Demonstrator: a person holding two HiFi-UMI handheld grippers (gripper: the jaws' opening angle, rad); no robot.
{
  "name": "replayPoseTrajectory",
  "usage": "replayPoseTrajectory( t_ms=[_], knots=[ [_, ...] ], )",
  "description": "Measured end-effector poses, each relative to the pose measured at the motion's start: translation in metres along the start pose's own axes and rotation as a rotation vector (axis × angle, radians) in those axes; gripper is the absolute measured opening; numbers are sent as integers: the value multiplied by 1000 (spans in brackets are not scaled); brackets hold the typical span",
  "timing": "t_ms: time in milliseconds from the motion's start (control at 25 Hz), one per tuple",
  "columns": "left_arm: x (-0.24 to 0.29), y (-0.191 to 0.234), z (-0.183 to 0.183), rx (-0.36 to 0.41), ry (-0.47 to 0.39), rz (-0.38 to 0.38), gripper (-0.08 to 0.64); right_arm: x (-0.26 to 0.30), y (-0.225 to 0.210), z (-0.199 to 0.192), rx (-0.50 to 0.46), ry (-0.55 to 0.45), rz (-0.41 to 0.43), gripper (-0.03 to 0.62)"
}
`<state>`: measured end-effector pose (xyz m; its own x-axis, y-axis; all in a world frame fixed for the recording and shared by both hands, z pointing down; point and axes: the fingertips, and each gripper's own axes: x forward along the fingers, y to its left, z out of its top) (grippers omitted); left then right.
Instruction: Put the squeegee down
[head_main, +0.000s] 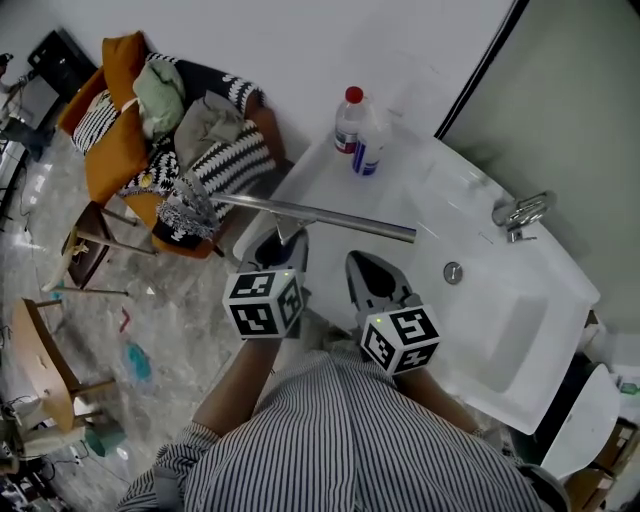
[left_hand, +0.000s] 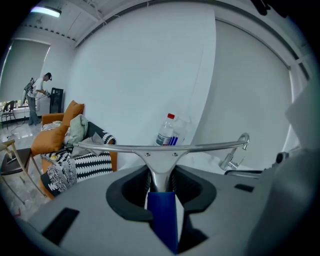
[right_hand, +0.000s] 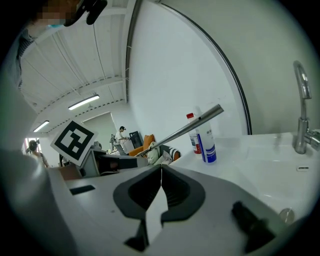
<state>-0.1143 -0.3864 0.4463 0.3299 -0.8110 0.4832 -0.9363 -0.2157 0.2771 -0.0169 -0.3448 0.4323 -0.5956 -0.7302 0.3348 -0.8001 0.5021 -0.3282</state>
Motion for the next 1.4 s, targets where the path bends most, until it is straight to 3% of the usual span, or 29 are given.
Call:
replayPoseTrajectory(
  t_ms=[1400],
  knots=[
    [107, 16, -29, 2, 171, 28, 132, 59, -62, -45, 143, 157, 1, 17]
  ],
)
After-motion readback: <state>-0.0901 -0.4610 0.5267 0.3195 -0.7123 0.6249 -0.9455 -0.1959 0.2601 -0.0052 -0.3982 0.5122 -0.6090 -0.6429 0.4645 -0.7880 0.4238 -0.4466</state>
